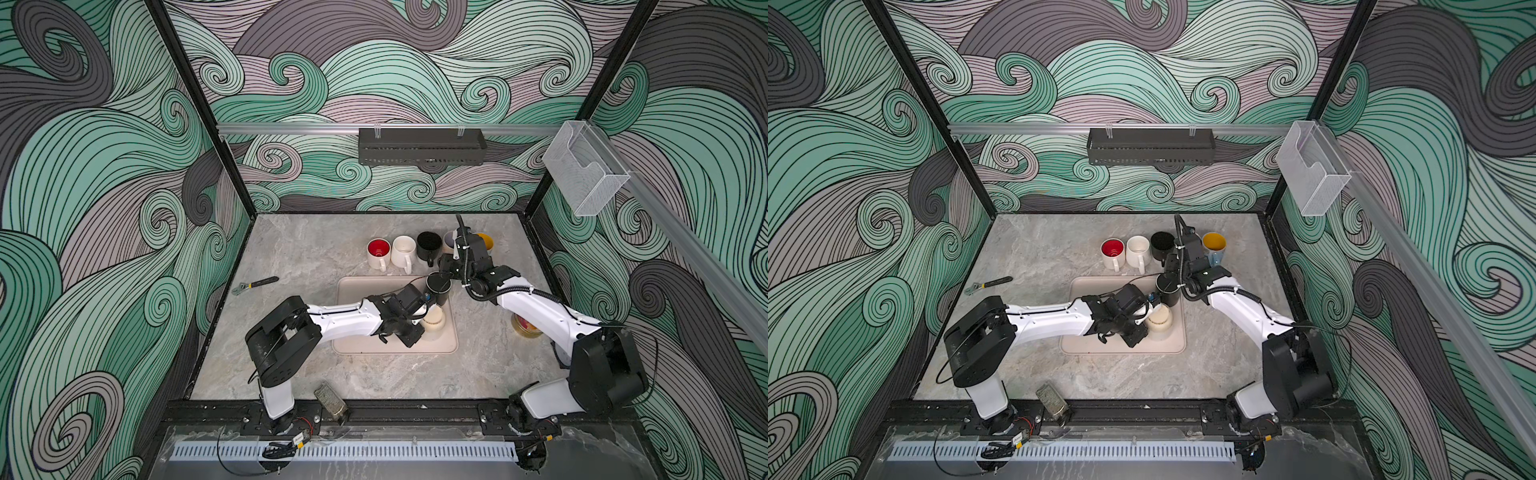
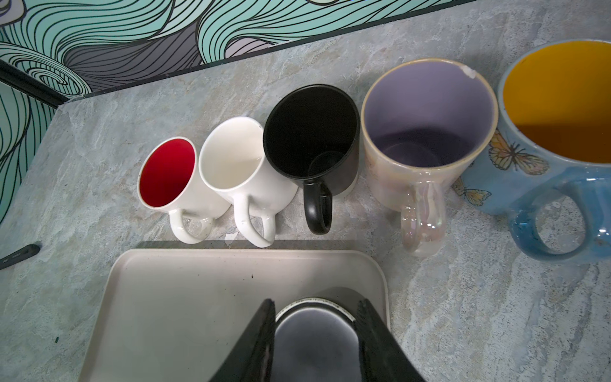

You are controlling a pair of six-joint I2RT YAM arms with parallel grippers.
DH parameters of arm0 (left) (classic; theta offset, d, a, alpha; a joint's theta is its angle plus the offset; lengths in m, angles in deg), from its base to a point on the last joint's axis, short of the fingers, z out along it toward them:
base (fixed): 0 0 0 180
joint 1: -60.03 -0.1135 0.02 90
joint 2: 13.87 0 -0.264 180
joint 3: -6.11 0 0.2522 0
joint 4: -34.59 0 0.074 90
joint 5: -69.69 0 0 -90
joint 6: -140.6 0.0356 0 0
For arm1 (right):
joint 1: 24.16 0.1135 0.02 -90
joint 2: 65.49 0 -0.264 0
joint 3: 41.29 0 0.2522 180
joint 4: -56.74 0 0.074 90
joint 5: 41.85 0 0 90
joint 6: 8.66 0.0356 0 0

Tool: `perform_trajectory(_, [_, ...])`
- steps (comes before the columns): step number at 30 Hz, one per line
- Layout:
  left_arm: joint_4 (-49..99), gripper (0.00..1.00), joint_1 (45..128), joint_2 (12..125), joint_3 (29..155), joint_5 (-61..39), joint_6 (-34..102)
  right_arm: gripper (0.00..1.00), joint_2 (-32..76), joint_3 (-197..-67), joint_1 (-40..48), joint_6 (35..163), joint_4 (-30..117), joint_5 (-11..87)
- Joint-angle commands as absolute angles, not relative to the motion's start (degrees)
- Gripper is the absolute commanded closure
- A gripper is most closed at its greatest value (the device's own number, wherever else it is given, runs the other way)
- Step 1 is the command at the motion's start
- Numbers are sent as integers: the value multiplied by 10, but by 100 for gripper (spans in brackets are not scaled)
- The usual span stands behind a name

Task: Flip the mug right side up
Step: 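Lift the cream mug with the left gripper while the right gripper moves toward it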

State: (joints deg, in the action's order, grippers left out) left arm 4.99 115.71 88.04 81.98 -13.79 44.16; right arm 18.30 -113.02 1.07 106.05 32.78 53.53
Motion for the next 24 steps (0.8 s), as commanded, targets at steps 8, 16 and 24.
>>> perform_trajectory(8, [47,100,1161,858,826,-147,435,59,168,-1118,9,1073,329,531])
perform_trajectory(16, [35,100,1161,803,793,-193,433,58,151,-1116,1,1073,298,573])
perform_trajectory(24, [-7,100,1160,747,780,-282,427,57,152,-1144,-5,1072,212,650])
